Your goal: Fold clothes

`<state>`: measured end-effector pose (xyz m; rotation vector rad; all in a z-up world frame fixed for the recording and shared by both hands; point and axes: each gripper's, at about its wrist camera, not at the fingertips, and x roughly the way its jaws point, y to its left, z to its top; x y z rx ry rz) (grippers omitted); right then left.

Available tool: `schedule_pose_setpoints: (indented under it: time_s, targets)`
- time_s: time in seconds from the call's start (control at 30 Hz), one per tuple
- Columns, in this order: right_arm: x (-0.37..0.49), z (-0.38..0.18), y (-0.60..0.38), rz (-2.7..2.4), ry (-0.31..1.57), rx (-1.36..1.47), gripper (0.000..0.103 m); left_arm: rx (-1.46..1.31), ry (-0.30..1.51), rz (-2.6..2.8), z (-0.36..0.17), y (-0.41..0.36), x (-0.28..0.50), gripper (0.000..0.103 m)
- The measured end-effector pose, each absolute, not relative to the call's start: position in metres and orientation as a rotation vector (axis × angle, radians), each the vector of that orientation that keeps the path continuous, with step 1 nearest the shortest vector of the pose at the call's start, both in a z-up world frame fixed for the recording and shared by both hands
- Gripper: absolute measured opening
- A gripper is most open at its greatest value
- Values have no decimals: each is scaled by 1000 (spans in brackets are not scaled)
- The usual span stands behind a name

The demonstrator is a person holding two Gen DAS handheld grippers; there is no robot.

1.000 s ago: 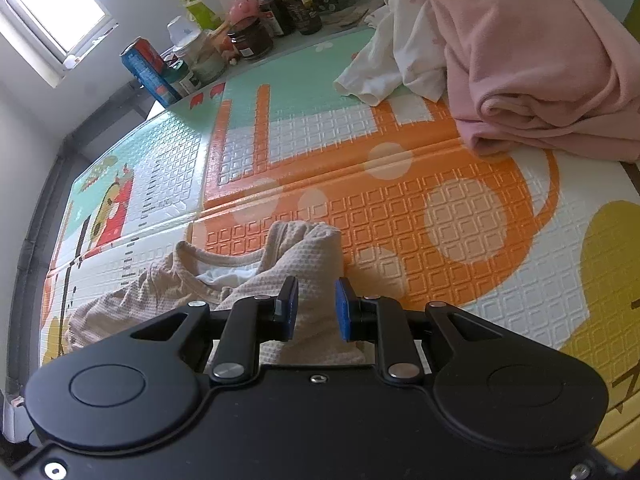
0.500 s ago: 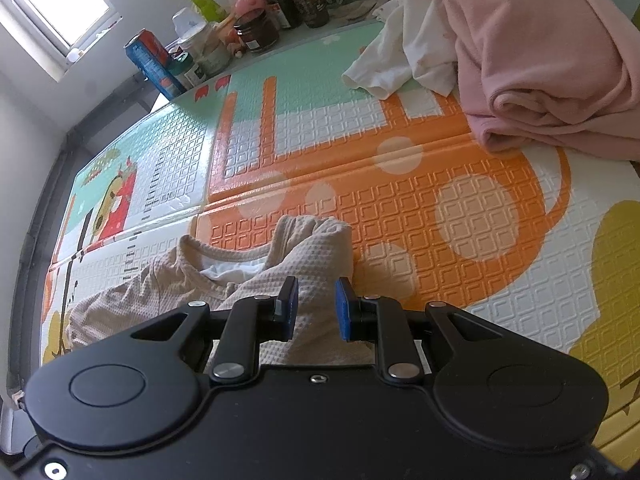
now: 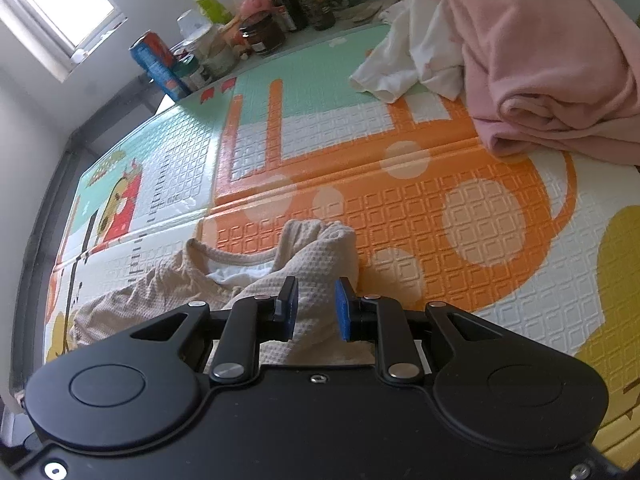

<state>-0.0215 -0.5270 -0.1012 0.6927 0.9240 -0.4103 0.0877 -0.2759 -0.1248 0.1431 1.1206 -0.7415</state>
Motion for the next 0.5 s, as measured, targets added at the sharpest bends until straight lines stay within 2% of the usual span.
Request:
schedule_pose_setpoints:
  time_s: [0.5]
  targets:
    - [3, -148, -516, -423, 1019, 646, 19, 103, 1138, -700, -126, -267, 95, 9]
